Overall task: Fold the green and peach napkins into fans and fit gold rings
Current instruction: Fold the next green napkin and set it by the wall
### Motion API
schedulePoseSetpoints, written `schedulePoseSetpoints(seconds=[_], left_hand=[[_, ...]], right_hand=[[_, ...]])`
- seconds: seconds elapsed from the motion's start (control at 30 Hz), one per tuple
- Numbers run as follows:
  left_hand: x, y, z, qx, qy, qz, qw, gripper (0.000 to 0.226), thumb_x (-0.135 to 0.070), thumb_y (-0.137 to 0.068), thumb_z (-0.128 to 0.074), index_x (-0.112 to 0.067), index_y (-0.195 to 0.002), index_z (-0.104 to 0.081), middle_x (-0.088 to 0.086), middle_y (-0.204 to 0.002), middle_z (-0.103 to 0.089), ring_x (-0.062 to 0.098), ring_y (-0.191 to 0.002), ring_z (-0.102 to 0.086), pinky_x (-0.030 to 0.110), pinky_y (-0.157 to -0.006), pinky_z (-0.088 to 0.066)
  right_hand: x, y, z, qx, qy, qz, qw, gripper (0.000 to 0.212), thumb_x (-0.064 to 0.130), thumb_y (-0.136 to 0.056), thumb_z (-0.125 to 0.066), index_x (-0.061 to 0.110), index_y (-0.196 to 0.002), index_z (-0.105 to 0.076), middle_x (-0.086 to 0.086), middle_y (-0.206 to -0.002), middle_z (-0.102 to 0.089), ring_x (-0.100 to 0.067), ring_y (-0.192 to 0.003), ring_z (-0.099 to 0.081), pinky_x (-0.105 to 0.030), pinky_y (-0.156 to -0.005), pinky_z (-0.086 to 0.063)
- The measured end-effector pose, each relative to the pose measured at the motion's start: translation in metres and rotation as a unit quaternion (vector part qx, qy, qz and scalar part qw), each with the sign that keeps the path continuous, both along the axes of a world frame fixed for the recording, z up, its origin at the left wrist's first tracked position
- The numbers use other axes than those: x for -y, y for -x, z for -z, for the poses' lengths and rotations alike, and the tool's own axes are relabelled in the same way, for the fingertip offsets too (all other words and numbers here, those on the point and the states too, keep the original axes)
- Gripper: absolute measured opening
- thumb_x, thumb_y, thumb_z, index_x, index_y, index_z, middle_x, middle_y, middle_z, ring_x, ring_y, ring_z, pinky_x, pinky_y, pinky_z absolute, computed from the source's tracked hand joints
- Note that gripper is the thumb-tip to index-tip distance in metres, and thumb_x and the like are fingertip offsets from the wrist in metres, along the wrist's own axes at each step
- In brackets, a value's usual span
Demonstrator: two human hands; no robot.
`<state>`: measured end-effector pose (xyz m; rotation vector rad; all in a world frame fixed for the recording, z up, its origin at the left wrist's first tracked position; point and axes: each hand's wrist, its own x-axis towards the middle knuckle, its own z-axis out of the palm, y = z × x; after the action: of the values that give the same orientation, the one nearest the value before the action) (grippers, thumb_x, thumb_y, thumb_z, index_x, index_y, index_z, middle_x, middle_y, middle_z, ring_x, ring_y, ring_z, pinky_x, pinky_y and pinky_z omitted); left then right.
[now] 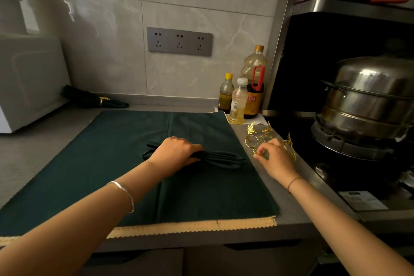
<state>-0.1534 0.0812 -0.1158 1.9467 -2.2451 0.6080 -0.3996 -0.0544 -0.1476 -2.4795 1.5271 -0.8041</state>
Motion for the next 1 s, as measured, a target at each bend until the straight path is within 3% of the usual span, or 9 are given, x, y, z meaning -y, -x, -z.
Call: schedulePoseSetpoints(seconds=[0.1,0.2,0.3,0.43,0.63,0.77,0.87,1.0], left_hand=[[-0.007,-0.011,0.000,-0.019,0.001,-0.014,1.000,0.034,-0.041,-0.099,-0.041,-0.028,-0.129,-0.050,-0.002,-0.113,-0.064,0.019,-0.107,-0.058,0.029,-0.087,-0.042],[-0.013,-0.022,0.001,-0.028,0.005,-0.028,0.999,0.034,-0.041,-0.098,-0.043,-0.028,-0.129,-0.051,0.000,-0.111,-0.065,0.021,-0.105,-0.060,0.030,-0.085,-0.043],[-0.017,-0.029,0.000,-0.030,0.013,-0.033,0.999,0.035,-0.041,-0.098,-0.043,-0.028,-0.129,-0.052,0.000,-0.111,-0.066,0.021,-0.104,-0.061,0.032,-0.086,-0.045],[-0.020,-0.028,0.000,-0.021,0.013,-0.018,1.000,0.033,-0.037,-0.097,-0.046,-0.025,-0.127,-0.054,0.000,-0.111,-0.066,0.022,-0.106,-0.061,0.031,-0.087,-0.044],[-0.021,-0.023,0.005,0.045,0.000,-0.008,0.999,0.036,-0.035,-0.099,-0.042,-0.023,-0.132,-0.049,0.001,-0.119,-0.063,0.022,-0.114,-0.056,0.033,-0.093,-0.044],[-0.024,-0.026,0.011,0.078,-0.014,-0.019,0.997,0.038,-0.038,-0.100,-0.037,-0.026,-0.137,-0.042,-0.002,-0.124,-0.060,0.019,-0.118,-0.053,0.031,-0.095,-0.042],[-0.025,-0.029,0.014,0.071,-0.003,-0.026,0.997,0.035,-0.039,-0.100,-0.039,-0.026,-0.132,-0.047,-0.001,-0.119,-0.062,0.020,-0.115,-0.055,0.031,-0.092,-0.042],[-0.027,-0.033,0.015,0.050,0.047,0.004,0.998,0.029,-0.036,-0.094,-0.052,-0.023,-0.119,-0.059,0.001,-0.102,-0.068,0.023,-0.101,-0.064,0.034,-0.082,-0.047]], right_hand=[[-0.001,-0.002,-0.002,0.063,-0.027,-0.081,0.994,0.010,0.024,-0.088,-0.062,0.017,-0.085,-0.057,0.005,-0.106,-0.052,-0.013,-0.092,-0.053,-0.019,-0.070,-0.041],[-0.012,-0.006,-0.015,0.155,-0.153,-0.173,0.961,0.009,0.018,-0.086,-0.065,0.013,-0.087,-0.058,0.003,-0.093,-0.063,-0.012,-0.094,-0.062,-0.020,-0.078,-0.050],[-0.027,-0.011,-0.024,0.214,-0.239,-0.213,0.923,0.019,0.011,-0.080,-0.071,0.009,-0.093,-0.058,0.004,-0.099,-0.066,-0.003,-0.092,-0.064,-0.014,-0.071,-0.052],[-0.034,-0.022,-0.029,0.223,-0.312,-0.240,0.892,0.025,0.005,-0.079,-0.071,0.007,-0.099,-0.056,0.001,-0.099,-0.070,-0.005,-0.089,-0.068,-0.014,-0.070,-0.052],[-0.043,-0.036,-0.022,0.205,-0.267,-0.229,0.913,0.021,-0.002,-0.081,-0.067,0.003,-0.097,-0.054,-0.006,-0.094,-0.068,-0.008,-0.084,-0.066,-0.013,-0.069,-0.053],[-0.058,-0.034,-0.006,0.232,-0.200,-0.211,0.928,0.009,0.015,-0.087,-0.065,0.014,-0.093,-0.058,0.002,-0.096,-0.066,-0.006,-0.090,-0.064,-0.014,-0.075,-0.051],[-0.065,-0.027,0.002,0.231,-0.205,-0.223,0.925,0.024,0.026,-0.081,-0.070,0.021,-0.100,-0.057,0.008,-0.103,-0.063,-0.002,-0.095,-0.062,-0.015,-0.080,-0.049],[-0.071,-0.024,0.011,0.165,-0.190,-0.221,0.942,0.048,0.034,-0.069,-0.080,0.031,-0.107,-0.051,0.014,-0.109,-0.060,0.004,-0.104,-0.055,-0.010,-0.084,-0.040]])
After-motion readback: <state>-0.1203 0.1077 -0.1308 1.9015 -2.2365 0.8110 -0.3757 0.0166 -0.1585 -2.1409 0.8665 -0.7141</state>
